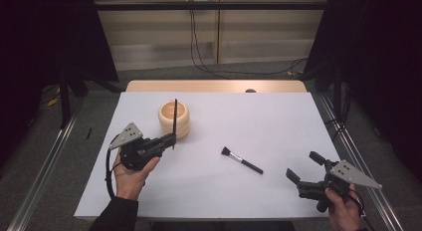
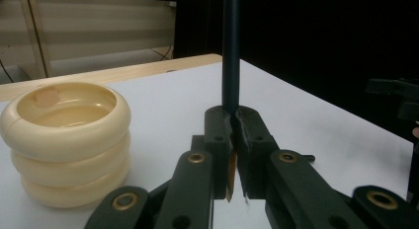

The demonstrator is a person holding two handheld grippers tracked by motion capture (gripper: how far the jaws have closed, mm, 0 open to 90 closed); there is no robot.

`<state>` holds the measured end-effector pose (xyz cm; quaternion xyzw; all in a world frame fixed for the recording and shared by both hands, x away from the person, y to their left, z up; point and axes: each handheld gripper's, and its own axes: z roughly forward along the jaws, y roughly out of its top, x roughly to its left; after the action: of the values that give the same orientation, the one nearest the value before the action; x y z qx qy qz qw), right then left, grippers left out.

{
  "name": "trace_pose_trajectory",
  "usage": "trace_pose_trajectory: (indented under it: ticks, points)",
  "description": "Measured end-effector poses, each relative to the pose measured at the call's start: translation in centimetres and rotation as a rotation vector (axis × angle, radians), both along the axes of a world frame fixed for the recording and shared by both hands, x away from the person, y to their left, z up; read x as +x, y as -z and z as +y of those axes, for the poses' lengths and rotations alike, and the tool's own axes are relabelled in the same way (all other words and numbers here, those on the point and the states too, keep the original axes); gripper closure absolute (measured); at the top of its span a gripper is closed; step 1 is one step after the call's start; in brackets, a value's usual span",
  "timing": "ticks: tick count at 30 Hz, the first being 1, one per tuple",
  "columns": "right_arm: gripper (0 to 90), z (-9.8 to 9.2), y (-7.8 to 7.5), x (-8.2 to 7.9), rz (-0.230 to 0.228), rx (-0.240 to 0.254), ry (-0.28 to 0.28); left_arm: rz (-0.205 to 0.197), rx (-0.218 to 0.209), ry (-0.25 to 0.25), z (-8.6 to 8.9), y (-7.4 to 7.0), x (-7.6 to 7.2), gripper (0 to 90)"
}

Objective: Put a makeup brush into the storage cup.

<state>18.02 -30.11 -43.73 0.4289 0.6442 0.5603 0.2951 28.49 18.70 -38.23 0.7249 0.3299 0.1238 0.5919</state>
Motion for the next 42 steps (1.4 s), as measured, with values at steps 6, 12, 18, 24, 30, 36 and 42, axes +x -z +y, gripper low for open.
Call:
trace_pose_trajectory:
  ticks: [6, 12, 18, 24, 30, 36, 42]
  points:
    - [0.0, 0.0, 0.0, 0.0, 0.002, 0.002, -0.007, 0.001, -0.016, 0.030, 0.0, -0.1, -0.1, 84.6]
    - [0.0, 0.0, 0.0, 0.0, -0.005, 0.002, -0.006, -0.007, -0.019, 0.085, -0.4, -0.5, -0.6, 84.7]
    - [0.0, 0.0, 0.0, 0.0, -0.006, 0.001, -0.011, -0.021, -0.023, 0.126, -1.4, -0.8, -1.0, 84.6]
    - [0.0, 0.1, 0.0, -0.1, -0.003, -0.002, -0.011, -0.032, 0.004, 0.148, -2.7, -1.0, -1.7, 84.6]
    - [0.0, 0.0, 0.0, 0.0, -0.005, 0.003, -0.013, -0.020, 0.019, 0.171, -4.3, -0.7, -2.1, 84.6]
    - [0.0, 0.0, 0.0, -0.1, -0.006, -0.004, -0.018, -0.023, 0.019, 0.224, -6.0, -1.0, -2.2, 84.6]
    - [0.0, 0.0, -0.1, -0.1, -0.004, 0.003, -0.020, -0.002, 0.024, 0.240, -6.8, -0.5, -2.3, 84.6]
